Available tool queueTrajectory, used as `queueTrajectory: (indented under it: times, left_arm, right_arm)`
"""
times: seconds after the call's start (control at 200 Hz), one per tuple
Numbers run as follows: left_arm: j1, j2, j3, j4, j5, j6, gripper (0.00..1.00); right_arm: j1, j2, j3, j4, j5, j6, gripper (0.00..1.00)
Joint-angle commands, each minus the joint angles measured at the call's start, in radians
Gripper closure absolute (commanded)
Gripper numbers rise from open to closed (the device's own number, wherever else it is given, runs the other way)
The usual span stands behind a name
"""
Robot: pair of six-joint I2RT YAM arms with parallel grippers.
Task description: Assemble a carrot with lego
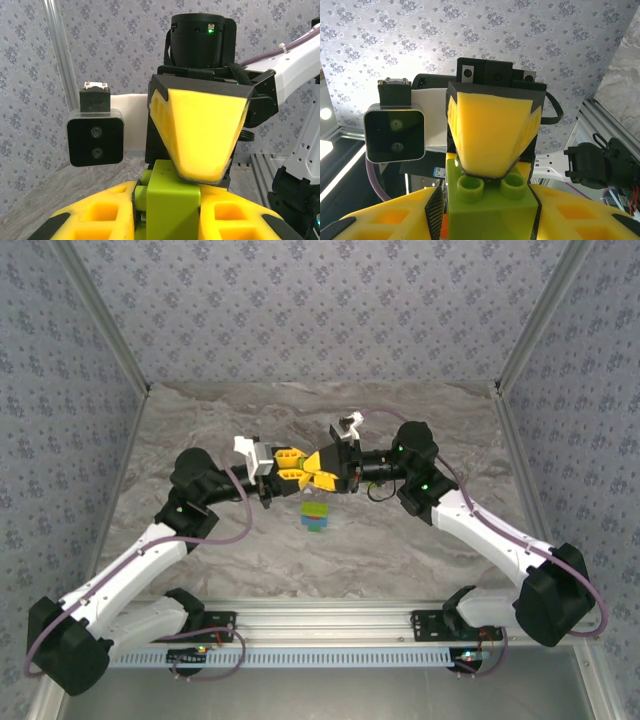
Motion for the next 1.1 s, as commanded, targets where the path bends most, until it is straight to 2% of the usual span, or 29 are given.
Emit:
queueTrajectory:
  times: [0.0,0.57,1.094]
  left_arm:
    - [0.003,-0.031,0.033,0.017,0.031,-0.012,0.74]
    - [0.004,-0.035,0.039,-0.006,0.045,-0.011,0.75]
    - [0.004,-0.032,0.045,-0.031,0.032,0.013,0.74]
  right_arm:
    - [0.002,0.003,0.039,0.039,0.005,-0.022,0.5]
    - [-0.011,0.031,0.072,0.05,0.012,-0.031,0.5]
    - [-0.003,0.023,0.067,0.049,0.003,-0.035,0.6]
